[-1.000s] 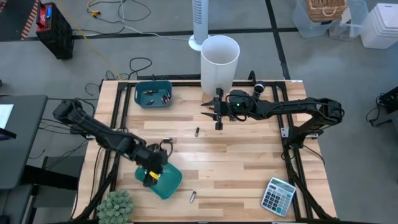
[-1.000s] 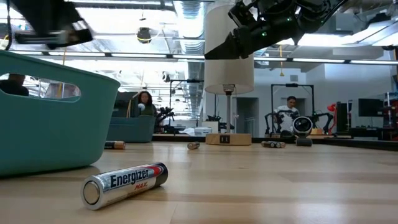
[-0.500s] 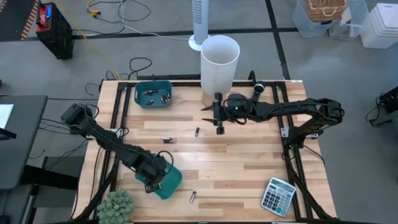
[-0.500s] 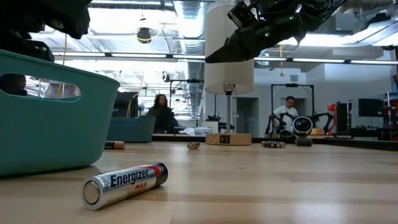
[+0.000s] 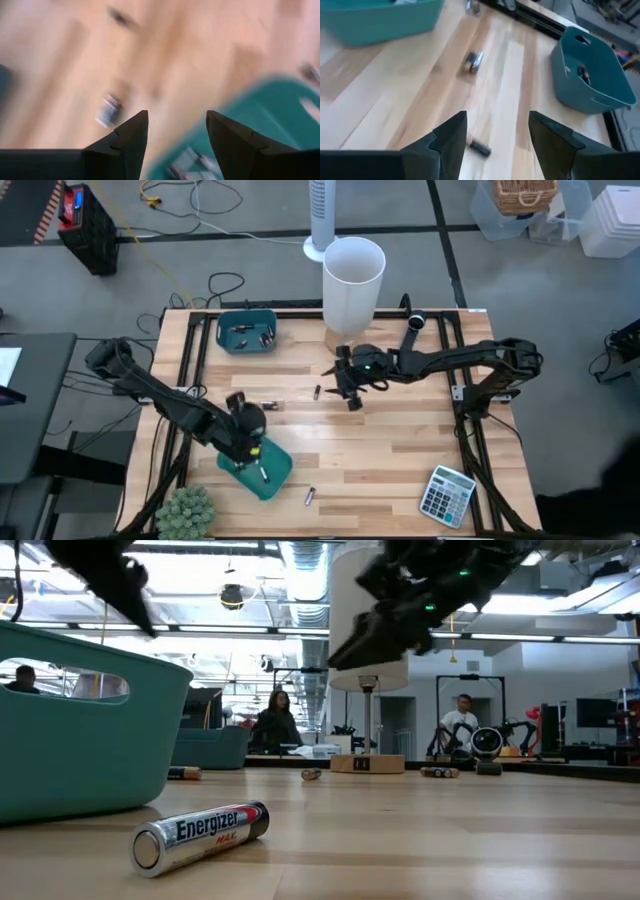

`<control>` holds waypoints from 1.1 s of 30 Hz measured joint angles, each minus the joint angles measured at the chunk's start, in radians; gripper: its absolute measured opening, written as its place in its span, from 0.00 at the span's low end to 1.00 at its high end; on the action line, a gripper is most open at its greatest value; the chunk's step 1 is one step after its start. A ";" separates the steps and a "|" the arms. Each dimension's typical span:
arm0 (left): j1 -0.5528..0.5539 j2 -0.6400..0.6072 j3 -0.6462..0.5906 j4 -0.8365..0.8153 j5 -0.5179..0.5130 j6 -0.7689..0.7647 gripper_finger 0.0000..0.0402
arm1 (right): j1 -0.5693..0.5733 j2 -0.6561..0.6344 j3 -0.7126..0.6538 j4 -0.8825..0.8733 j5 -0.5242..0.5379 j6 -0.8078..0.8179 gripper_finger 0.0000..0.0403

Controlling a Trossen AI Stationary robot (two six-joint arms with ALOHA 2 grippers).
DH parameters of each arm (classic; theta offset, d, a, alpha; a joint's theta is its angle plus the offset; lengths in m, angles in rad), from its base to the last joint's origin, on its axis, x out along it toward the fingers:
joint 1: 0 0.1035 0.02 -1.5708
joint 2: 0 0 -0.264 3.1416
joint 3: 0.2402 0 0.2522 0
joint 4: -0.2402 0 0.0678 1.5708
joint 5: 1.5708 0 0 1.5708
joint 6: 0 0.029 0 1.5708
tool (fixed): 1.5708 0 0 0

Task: Sort batteries
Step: Put the black battery into the blue bin

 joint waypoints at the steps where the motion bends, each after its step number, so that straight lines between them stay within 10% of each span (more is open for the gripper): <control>1: 0.000 -0.015 0.000 0.002 -0.068 0.011 0.48 | -0.006 0.008 0.012 -0.008 0.007 0.018 0.57; 12: 0.032 -0.069 0.000 0.019 -0.476 0.119 0.48 | -0.107 0.016 -0.092 -0.084 0.186 0.257 0.56; 33: 0.195 -0.064 -0.031 0.009 -0.484 0.171 0.48 | -0.216 -0.354 -0.487 -0.036 0.442 0.629 0.54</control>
